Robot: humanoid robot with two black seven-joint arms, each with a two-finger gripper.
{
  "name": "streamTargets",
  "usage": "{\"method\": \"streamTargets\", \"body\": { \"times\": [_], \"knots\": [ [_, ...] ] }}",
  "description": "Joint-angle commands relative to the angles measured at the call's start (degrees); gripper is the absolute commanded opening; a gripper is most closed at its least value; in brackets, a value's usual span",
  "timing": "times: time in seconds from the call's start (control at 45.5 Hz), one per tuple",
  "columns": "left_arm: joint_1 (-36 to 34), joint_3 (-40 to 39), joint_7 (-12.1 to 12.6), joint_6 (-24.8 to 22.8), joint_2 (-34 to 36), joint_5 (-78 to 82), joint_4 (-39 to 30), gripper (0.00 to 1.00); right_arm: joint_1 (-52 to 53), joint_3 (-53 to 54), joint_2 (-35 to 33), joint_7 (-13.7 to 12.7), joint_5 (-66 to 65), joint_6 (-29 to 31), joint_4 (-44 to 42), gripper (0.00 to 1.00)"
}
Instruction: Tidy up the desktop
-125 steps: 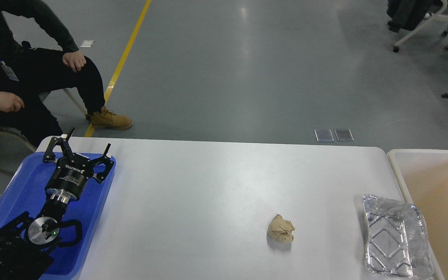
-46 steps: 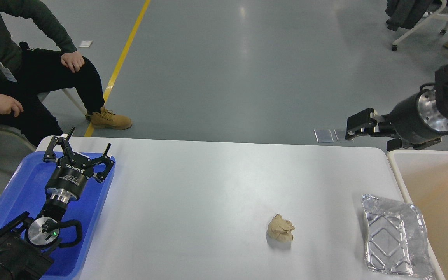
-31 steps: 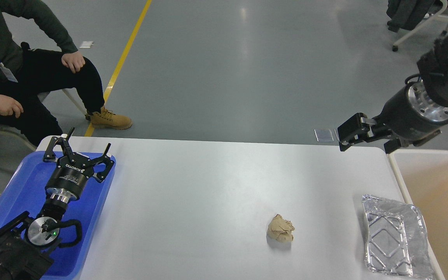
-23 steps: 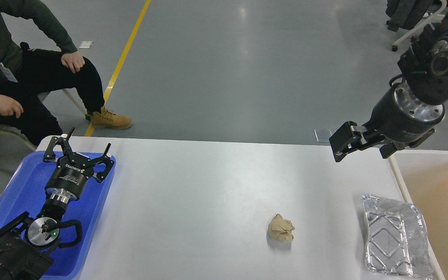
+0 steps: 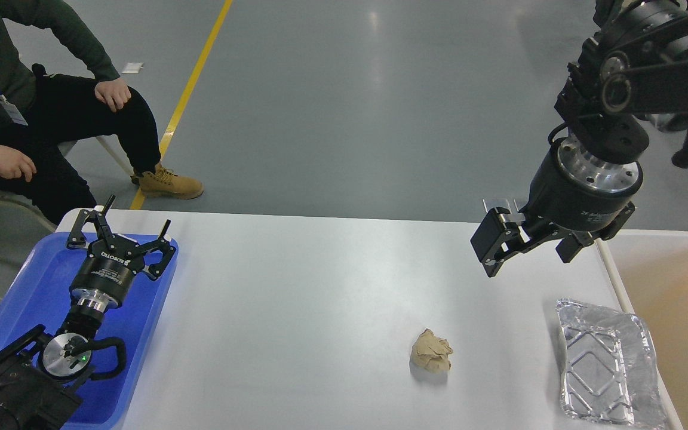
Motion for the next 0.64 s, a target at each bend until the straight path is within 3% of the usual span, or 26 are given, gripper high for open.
{"method": "streamTargets", "body": {
  "times": [0.0,0.088,0.22,0.615],
  "knots": [
    [-0.01,0.0,0.0,0.01,0.0,0.0,0.0,0.99,0.04,-3.68,1.25,-0.16,2.12,-1.82,-0.21,1.0],
    [-0.01,0.0,0.0,0.01,0.0,0.0,0.0,0.99,-0.31,-4.3,1.51,-0.51,5.01,-8.05,-0.21,1.0],
    [-0.01,0.0,0.0,0.01,0.0,0.0,0.0,0.99,-0.83,-4.39,1.51,-4.82,10.55,-14.57,-0.04,1.0],
    [-0.01,0.0,0.0,0.01,0.0,0.0,0.0,0.99,-0.75,-3.95,1.25,-4.73,11.26,-12.82,0.05,1.0]
  ]
}}
